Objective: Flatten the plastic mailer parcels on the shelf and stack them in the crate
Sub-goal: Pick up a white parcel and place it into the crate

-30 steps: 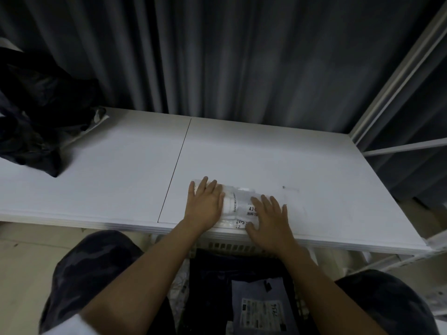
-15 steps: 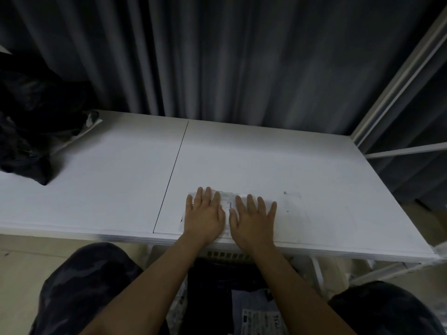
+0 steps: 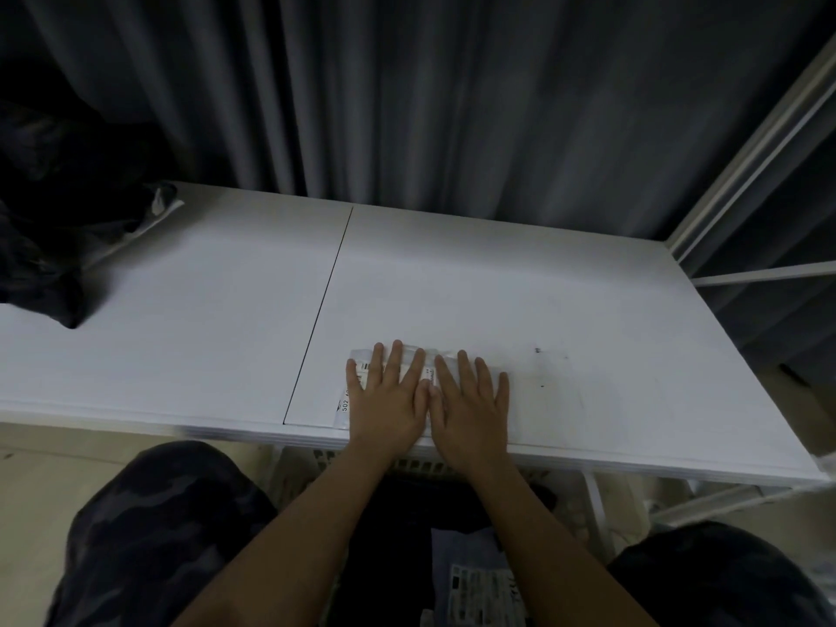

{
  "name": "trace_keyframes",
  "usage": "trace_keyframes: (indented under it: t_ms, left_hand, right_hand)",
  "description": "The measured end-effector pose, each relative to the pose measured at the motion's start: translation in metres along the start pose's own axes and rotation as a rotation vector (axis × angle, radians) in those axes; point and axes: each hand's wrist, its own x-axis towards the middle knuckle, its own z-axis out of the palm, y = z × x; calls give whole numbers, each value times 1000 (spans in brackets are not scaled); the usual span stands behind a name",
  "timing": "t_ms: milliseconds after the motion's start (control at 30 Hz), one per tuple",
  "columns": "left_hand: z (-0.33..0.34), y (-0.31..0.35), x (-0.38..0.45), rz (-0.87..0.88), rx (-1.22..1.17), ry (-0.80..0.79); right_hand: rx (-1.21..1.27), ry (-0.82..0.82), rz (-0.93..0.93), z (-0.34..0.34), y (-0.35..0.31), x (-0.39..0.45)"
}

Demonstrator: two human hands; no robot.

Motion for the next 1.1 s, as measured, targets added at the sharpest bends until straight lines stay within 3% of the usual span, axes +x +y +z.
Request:
trace_keyframes:
  t_ms: [1100]
  left_hand:
    - [7,0,2,-14,34,-30]
  right_hand:
    - [-50,-33,13,11,2,1]
